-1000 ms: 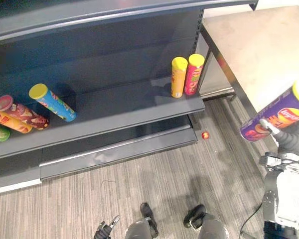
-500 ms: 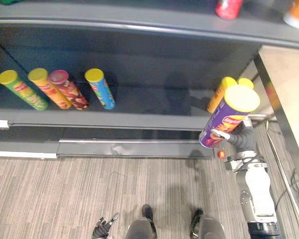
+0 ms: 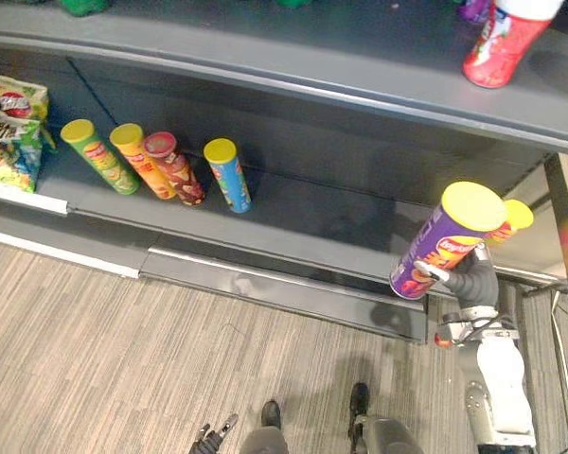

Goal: Put the gum and the chips on the shelf.

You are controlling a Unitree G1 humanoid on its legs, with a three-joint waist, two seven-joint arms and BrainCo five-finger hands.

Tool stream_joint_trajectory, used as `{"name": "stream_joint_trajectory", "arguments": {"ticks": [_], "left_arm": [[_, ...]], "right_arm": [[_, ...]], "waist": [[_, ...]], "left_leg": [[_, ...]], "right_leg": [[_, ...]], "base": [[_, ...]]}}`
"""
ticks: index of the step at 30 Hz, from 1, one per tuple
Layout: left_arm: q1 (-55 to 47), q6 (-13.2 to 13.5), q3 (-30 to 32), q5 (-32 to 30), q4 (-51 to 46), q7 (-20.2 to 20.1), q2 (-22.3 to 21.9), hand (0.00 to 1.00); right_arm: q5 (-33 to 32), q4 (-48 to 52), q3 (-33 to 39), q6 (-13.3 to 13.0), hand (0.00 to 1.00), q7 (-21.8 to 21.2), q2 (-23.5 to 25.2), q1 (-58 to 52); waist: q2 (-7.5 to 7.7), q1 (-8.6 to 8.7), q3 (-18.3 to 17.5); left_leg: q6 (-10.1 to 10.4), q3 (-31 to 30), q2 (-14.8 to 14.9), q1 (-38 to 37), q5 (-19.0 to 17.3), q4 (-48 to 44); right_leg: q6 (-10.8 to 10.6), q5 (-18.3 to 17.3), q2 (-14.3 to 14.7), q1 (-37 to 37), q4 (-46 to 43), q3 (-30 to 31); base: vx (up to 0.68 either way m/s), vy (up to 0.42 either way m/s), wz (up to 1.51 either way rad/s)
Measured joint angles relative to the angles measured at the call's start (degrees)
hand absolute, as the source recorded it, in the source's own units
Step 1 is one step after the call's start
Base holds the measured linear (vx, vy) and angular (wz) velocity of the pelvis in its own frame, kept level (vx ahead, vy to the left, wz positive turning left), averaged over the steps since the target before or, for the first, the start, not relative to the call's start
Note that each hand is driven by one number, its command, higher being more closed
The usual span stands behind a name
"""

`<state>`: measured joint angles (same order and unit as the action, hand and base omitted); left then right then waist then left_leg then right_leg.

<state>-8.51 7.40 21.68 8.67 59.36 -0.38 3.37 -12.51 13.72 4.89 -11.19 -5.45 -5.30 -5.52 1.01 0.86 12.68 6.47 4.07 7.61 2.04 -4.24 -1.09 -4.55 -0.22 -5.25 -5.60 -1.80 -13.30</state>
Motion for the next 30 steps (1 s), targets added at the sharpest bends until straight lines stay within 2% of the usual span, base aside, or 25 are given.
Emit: {"name": "stream_joint_trajectory", "arguments": {"ticks": [6, 10, 13, 16, 19, 21, 24, 27, 30], "left_arm": [[0.0, -0.3, -0.6, -1.0, 0.1, 0.3, 0.0, 0.0], [0.6, -0.3, -1.9, -2.8, 0.1, 1.8, 0.1, 0.0], [4.1, -0.1, -4.1, -2.9, -0.3, 3.4, 0.2, 0.0], [7.0, 0.2, -8.6, -2.9, -3.0, 5.3, -0.4, 0.0], [8.1, 2.0, -13.6, -2.7, -9.1, 7.6, -1.7, 0.0], [9.8, 2.4, -16.7, -2.7, -14.7, 9.6, -2.1, 0.0], [12.6, 4.3, -19.8, -2.8, -19.7, 11.6, -2.1, 0.0], [13.7, 4.6, -21.1, -2.8, -22.8, 13.1, -1.7, 0.0], [13.8, 4.6, -21.5, -2.7, -23.8, 13.8, -1.5, 0.0]], "right_arm": [[0.2, 1.4, -3.0, -0.2, 1.0, 0.4, 2.3, -1.5], [0.2, 1.3, -10.0, -0.5, 1.0, 0.7, 2.3, -1.2], [0.4, -0.6, -13.4, -0.9, 1.0, 1.8, 2.3, 2.7], [1.7, -6.3, -14.3, -0.8, 1.0, 5.0, 2.3, 9.0], [6.1, -10.8, -14.1, -0.8, 1.0, 9.7, 2.3, 15.4], [8.5, -13.7, -12.4, -0.8, 1.0, 12.9, 2.2, 21.1], [12.2, -18.8, -8.3, -0.7, 1.0, 17.9, 1.7, 28.1], [12.7, -22.8, -3.8, -0.2, 1.0, 21.9, 0.9, 34.1], [14.6, -25.0, -1.1, 0.2, 1.0, 24.8, 0.0, 37.4]], "waist": [[-0.63, -0.01, -1.7], [-0.79, -0.47, -2.0], [-1.15, -0.68, -2.4], [-1.79, -0.99, -1.8], [-3.59, -1.38, 0.0], [-5.38, -1.53, 3.0], [-7.04, -3.03, 6.3], [-7.52, -3.63, 9.6], [-7.69, -4.22, 10.0]], "left_leg": [[0.2, 0.2, -0.1, -0.1, 2.9, 4.1], [0.1, 2.0, -0.2, 0.3, 3.0, 5.0], [-0.1, 2.3, -0.8, 4.0, 4.3, 5.0], [-0.1, 1.8, -1.5, 6.1, 5.6, 4.9], [-0.3, 1.3, -2.3, 7.0, 6.1, 4.7], [-0.8, -0.5, -2.9, 8.8, 6.8, 4.0], [-1.2, -2.5, -3.5, 12.7, 7.4, 1.8], [-1.7, -3.6, -4.7, 14.7, 7.8, 0.5], [-2.0, -4.0, -5.7, 16.5, 8.4, 0.4]], "right_leg": [[0.3, 0.2, -0.3, 0.9, 1.4, -3.4], [0.4, 1.5, -0.1, 0.4, 2.9, -2.3], [0.5, 2.8, -0.7, -3.7, 2.9, -2.1], [0.4, 3.4, -1.4, -5.0, 2.9, -3.0], [0.2, 3.5, -2.5, -5.1, 2.6, -4.4], [0.1, 3.5, -3.3, -6.0, 1.4, -5.9], [0.1, 2.7, -4.6, -9.4, -2.3, -7.6], [0.0, 0.3, -6.9, -12.6, -8.2, -8.3], [-0.1, -0.8, -8.5, -15.6, -11.5, -8.3]], "base": [[-0.03, -0.004, 0.33], [-0.05, 0.011, -0.16], [-0.03, 0.021, -0.03], [-0.03, 0.02, 0.2], [-0.07, 0.044, 0.28], [-0.09, 0.039, 0.36], [-0.12, 0.049, 0.37], [-0.1, 0.042, 0.31], [-0.05, 0.028, 0.16]]}}
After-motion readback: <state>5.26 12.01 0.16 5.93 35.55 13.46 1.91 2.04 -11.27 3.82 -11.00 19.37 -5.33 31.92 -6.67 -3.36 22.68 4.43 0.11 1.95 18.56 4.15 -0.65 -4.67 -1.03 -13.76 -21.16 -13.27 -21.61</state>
